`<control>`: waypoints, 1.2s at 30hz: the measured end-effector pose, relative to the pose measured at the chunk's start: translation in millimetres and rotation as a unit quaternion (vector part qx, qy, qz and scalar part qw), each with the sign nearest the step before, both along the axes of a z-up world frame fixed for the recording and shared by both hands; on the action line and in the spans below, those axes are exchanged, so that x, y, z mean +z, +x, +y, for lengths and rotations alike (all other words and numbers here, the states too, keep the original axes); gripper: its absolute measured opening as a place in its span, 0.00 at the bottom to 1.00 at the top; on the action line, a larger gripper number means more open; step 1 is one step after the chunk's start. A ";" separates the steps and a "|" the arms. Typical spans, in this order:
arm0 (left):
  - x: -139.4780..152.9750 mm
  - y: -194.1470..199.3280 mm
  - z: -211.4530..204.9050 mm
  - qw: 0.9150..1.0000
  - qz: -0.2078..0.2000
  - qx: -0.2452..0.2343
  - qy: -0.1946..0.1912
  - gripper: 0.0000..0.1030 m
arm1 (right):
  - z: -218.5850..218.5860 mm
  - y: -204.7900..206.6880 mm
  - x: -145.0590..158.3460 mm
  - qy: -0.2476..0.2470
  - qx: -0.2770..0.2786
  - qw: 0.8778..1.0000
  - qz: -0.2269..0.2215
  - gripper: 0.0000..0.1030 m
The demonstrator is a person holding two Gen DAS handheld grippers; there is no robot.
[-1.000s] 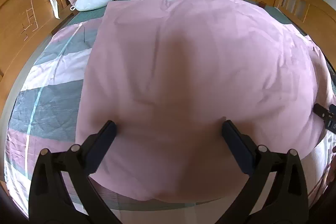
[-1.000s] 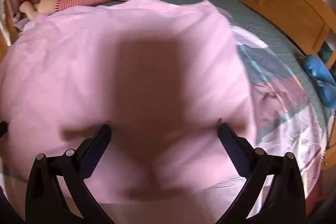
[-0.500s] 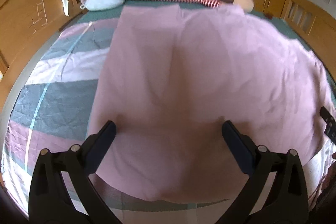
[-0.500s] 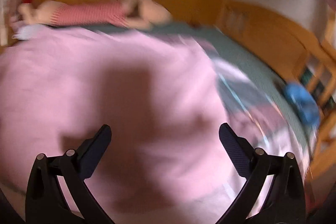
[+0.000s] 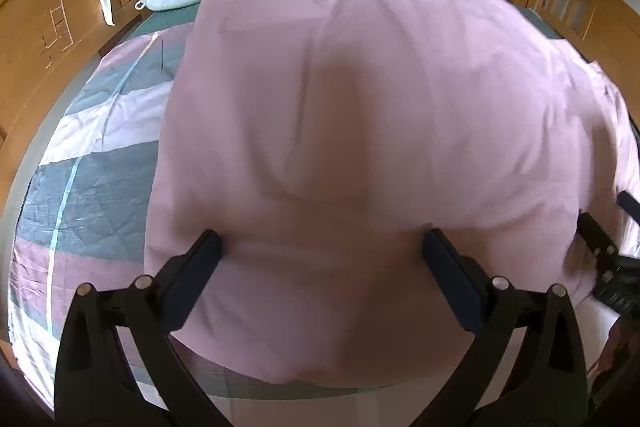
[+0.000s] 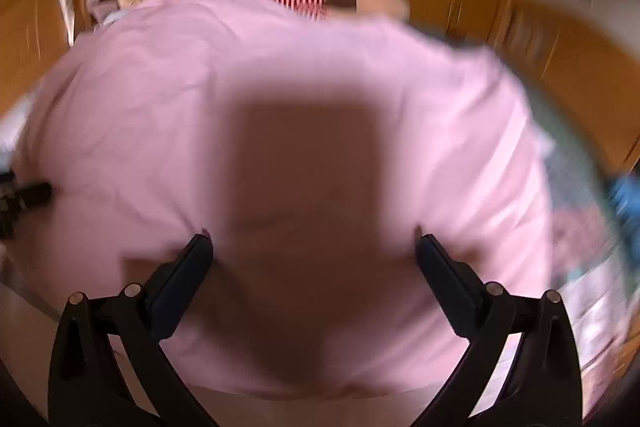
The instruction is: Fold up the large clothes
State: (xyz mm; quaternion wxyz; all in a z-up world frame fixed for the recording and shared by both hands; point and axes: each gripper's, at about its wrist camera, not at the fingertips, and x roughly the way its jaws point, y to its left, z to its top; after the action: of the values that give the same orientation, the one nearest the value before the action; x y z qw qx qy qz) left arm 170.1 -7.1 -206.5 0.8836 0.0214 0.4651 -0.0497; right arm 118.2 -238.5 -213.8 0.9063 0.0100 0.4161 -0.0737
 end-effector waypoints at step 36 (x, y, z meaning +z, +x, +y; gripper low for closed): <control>119.4 -143.4 -14.9 0.988 -0.146 0.017 -0.044 0.98 | 73.9 -114.4 110.2 -0.058 -0.004 0.987 -0.148 0.99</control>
State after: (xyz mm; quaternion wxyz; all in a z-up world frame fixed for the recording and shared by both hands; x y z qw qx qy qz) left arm 26.8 -22.0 -87.1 0.9428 -0.0183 0.3289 -0.0511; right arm 3.8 -164.6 -103.6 0.9566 -0.0296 0.2723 -0.0991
